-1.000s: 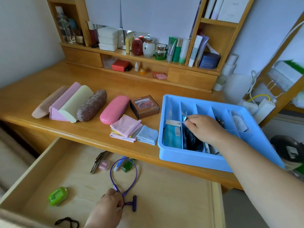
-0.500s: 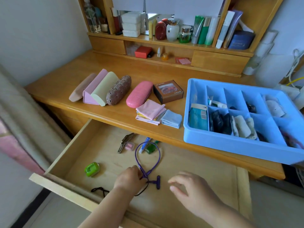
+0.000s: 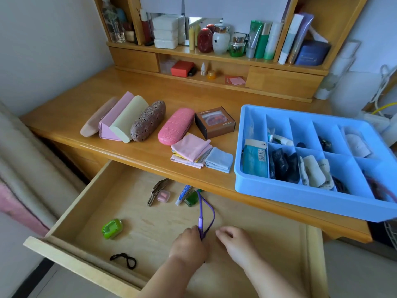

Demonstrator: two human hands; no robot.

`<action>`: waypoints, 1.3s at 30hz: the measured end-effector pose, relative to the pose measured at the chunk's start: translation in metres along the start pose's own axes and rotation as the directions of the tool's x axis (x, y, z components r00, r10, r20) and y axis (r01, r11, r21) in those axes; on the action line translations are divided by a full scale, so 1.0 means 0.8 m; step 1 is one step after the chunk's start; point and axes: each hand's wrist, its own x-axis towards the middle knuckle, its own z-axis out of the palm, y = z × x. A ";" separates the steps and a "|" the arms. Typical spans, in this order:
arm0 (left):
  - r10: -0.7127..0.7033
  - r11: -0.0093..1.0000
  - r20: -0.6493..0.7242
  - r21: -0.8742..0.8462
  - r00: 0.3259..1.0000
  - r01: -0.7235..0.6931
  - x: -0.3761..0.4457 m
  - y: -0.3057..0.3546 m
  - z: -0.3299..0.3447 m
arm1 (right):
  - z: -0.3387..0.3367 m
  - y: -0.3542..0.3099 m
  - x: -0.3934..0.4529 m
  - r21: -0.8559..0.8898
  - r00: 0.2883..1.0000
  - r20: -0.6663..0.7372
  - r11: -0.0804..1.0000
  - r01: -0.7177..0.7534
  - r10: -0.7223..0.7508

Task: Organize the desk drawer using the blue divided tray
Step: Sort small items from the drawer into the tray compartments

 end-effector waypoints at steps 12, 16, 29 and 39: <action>0.470 0.579 0.128 -0.791 0.873 -0.196 -0.114 -0.005 -0.082 | -0.037 -0.085 -0.118 0.373 0.933 0.068 0.876 0.305 -0.354; 0.509 0.539 0.067 -0.802 0.858 -0.257 -0.141 0.016 -0.103 | -0.070 -0.127 -0.148 0.623 0.873 0.088 0.710 0.327 -0.480; 0.343 -0.193 -0.300 -0.950 0.890 -0.246 -0.173 0.098 -0.173 | -0.091 -0.064 -0.181 0.246 0.718 0.498 0.873 0.421 -0.487; -0.023 -0.204 -0.056 -0.977 0.998 -0.059 -0.129 0.025 -0.153 | -0.143 -0.038 -0.199 0.328 0.893 0.239 0.897 0.296 -0.382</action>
